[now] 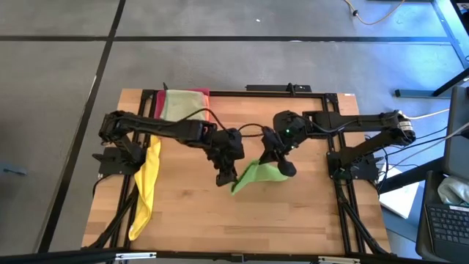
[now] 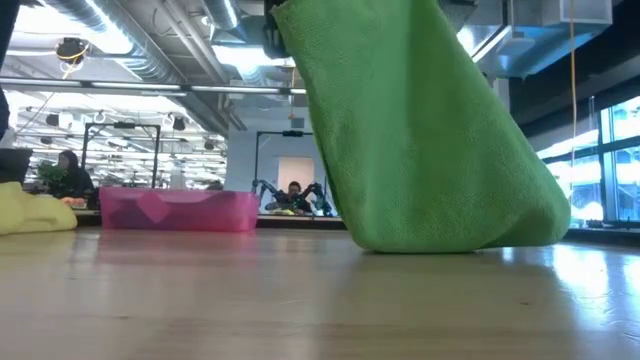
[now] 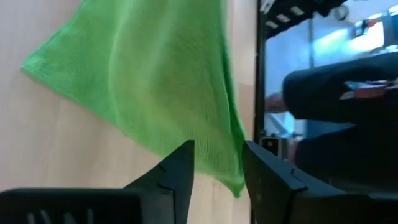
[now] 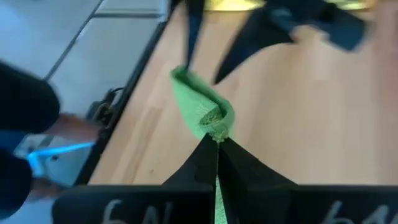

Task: Fold microfiber towels
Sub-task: Fold the green microfiber towel

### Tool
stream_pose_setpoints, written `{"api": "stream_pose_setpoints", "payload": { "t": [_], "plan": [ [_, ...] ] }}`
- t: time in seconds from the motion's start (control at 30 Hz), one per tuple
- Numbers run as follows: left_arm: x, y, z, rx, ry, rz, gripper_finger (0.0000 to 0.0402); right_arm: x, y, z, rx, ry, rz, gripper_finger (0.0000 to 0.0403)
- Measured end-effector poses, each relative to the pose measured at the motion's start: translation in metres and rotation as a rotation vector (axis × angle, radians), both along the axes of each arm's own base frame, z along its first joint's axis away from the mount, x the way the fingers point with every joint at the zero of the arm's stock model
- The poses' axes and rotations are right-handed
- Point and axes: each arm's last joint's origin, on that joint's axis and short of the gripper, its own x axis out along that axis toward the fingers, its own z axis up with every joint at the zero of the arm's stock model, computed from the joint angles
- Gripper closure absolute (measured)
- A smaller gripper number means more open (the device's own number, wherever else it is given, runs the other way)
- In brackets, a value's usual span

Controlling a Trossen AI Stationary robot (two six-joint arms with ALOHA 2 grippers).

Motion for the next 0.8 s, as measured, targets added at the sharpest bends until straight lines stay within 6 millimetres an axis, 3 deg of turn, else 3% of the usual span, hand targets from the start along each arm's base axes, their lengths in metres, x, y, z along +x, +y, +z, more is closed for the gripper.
{"api": "stream_pose_setpoints", "payload": {
  "t": [0.3,0.8],
  "plan": [
    [-0.005,-0.01,0.005,-0.033,0.042,0.083,0.0276,0.0,-0.021,0.002,0.016,0.001,-0.101,0.0395],
    [-0.006,-0.017,0.007,0.117,0.02,0.257,0.0276,-0.001,-0.024,0.002,0.047,0.008,-0.103,0.0395]
  ]
}}
